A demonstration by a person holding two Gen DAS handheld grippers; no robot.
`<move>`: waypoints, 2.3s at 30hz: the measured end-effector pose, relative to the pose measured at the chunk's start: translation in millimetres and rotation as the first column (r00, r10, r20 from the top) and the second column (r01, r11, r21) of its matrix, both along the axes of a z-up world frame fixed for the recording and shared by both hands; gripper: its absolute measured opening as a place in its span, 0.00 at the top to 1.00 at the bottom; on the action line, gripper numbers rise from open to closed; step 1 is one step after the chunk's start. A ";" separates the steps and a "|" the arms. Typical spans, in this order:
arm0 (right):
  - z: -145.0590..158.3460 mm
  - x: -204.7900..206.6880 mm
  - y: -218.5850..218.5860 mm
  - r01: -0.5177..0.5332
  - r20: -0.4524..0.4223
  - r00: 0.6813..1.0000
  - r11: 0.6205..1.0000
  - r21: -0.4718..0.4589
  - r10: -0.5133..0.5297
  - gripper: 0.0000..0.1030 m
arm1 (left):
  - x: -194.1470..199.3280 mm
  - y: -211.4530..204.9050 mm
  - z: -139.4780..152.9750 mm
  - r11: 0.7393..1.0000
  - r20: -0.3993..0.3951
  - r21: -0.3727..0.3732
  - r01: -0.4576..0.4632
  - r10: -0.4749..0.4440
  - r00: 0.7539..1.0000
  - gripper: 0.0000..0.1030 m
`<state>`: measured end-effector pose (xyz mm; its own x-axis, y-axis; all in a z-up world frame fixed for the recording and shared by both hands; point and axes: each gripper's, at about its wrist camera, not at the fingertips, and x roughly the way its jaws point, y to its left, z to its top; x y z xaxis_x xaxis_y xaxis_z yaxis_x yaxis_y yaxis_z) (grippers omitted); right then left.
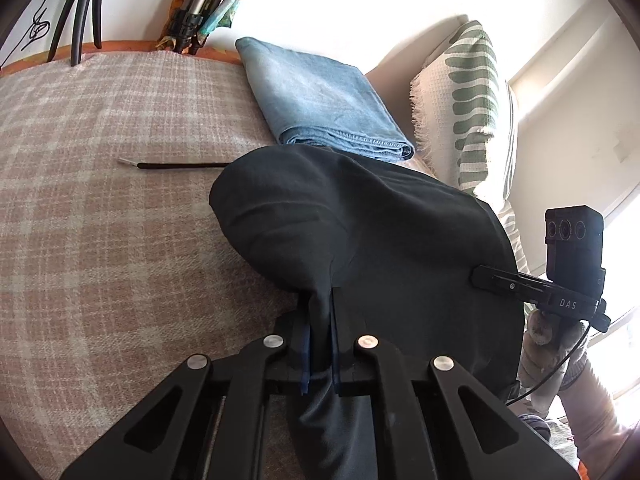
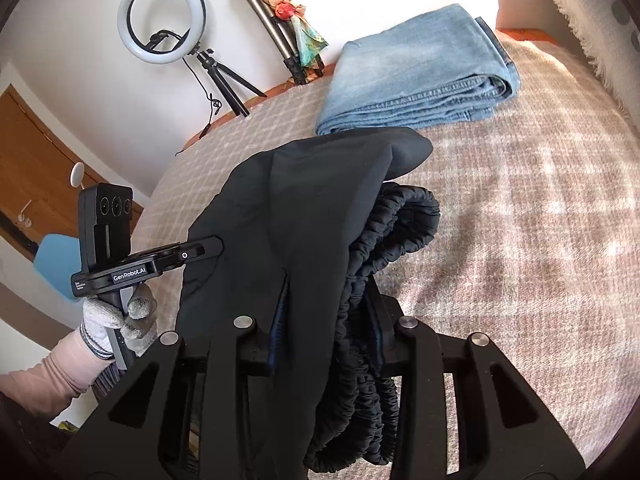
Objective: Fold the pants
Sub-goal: 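Lift the dark trousers with both tools and carry them onto the folded jeans, then lower the trousers onto the jeans and open both tools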
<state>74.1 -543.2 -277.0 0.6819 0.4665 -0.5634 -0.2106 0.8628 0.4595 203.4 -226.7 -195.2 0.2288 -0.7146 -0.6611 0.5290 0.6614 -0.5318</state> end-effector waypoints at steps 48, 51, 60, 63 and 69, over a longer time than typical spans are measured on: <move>72.8 280.5 -124.6 0.112 0.085 0.991 0.990 -0.092 -0.104 0.64 | 244.9 -135.8 69.0 0.996 0.257 0.078 -0.047 0.026 0.966 0.97; 64.8 286.0 -129.1 0.179 0.057 0.983 0.972 -0.154 -0.172 0.53 | 254.3 -137.8 58.6 0.994 0.219 0.094 -0.048 0.026 0.975 0.97; 84.2 244.2 -134.3 0.284 0.170 0.954 0.925 -0.252 -0.247 0.38 | 263.9 -134.4 48.2 0.973 0.187 0.214 -0.082 0.041 0.982 0.87; 88.4 228.1 -115.2 0.225 0.182 0.967 0.936 -0.272 -0.179 0.38 | 263.3 -127.3 48.5 0.969 0.182 0.235 -0.081 0.038 0.983 0.87; 66.0 214.8 -83.9 0.150 0.129 0.986 0.911 -0.384 -0.107 0.38 | 249.7 -99.2 54.3 0.968 0.182 0.241 -0.071 0.027 0.983 0.87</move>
<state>288.8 -627.1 -211.1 0.7852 0.1274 -0.6060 -0.1136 0.9916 0.0612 453.1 -326.0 -140.9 0.3878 -0.5199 -0.7611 0.5627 0.7876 -0.2513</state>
